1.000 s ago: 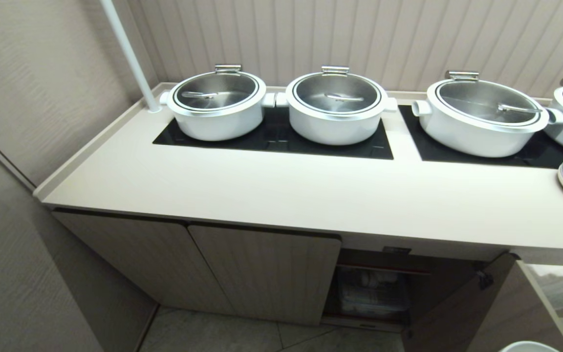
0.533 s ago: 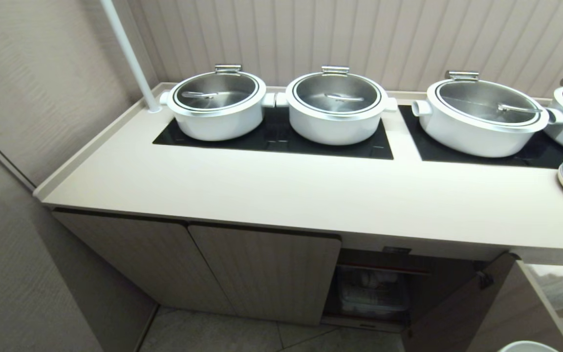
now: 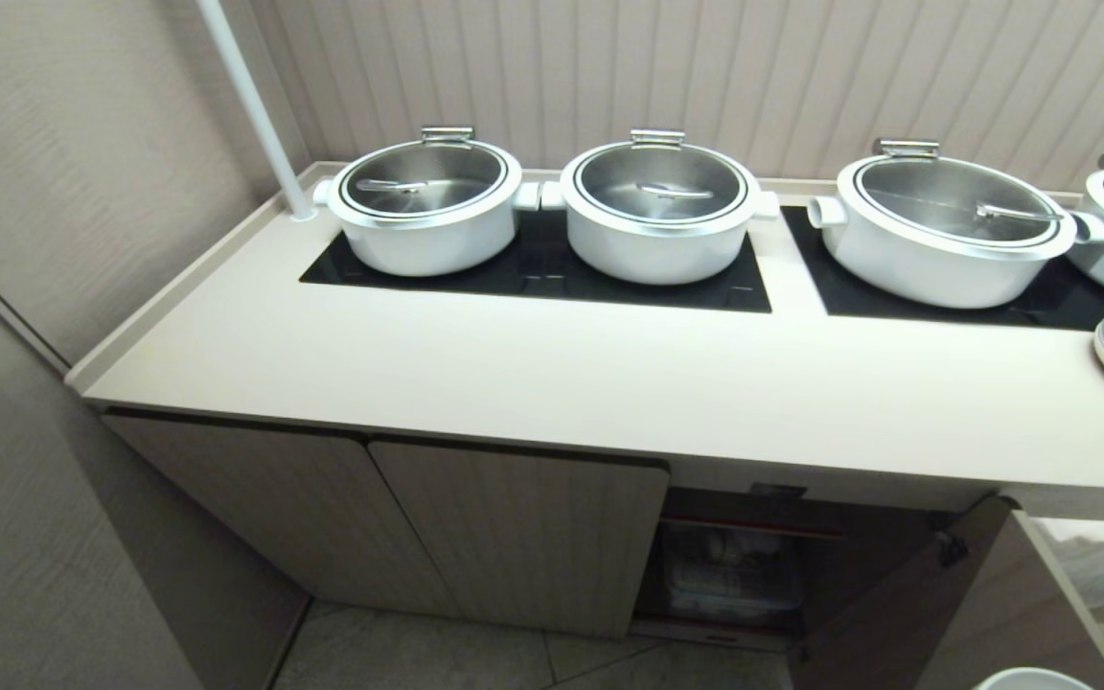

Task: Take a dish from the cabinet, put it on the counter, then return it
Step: Put it back into the cabinet

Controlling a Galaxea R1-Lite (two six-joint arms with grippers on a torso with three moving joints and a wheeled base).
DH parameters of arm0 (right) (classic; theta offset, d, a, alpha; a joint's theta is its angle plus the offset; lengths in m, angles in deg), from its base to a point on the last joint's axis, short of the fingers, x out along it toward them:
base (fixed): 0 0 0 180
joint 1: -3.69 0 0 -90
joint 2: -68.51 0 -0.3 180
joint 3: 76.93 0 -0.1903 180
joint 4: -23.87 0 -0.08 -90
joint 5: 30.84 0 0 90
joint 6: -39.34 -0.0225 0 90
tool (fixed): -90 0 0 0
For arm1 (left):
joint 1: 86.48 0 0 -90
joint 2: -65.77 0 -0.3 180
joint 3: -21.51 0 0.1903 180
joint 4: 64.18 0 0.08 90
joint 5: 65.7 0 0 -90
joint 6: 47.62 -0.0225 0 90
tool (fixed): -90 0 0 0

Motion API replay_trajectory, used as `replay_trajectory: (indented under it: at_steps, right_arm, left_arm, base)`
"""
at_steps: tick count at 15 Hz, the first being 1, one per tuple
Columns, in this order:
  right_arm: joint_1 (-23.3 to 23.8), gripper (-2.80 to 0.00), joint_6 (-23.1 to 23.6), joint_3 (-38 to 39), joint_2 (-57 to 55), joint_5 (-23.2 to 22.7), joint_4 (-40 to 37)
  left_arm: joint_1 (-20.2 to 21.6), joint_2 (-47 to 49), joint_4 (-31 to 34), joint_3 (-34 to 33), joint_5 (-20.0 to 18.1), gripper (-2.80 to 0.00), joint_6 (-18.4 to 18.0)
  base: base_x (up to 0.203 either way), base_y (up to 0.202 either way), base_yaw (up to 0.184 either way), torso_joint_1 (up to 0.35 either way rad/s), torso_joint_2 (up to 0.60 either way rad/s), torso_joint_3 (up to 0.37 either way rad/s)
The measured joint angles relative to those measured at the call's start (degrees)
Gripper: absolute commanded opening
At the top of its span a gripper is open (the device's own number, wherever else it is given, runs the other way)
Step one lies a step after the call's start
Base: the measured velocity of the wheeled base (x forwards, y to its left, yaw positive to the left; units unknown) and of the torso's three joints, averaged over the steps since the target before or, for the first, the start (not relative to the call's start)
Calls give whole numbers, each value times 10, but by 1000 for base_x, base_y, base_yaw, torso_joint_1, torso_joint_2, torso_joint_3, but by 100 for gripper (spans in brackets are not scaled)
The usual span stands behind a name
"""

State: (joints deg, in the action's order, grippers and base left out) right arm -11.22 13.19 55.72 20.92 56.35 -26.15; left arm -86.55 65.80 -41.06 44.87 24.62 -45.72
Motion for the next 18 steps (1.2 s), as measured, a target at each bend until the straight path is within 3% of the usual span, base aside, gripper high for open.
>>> replay_trajectory:
  at_steps: [18]
  right_arm:
    - [0, -280, -1, 4, -2, 1, -1]
  left_arm:
    - [0, 0, 0, 0, 0, -280, 0]
  base:
    - [0, 0, 0, -44, 93, 49]
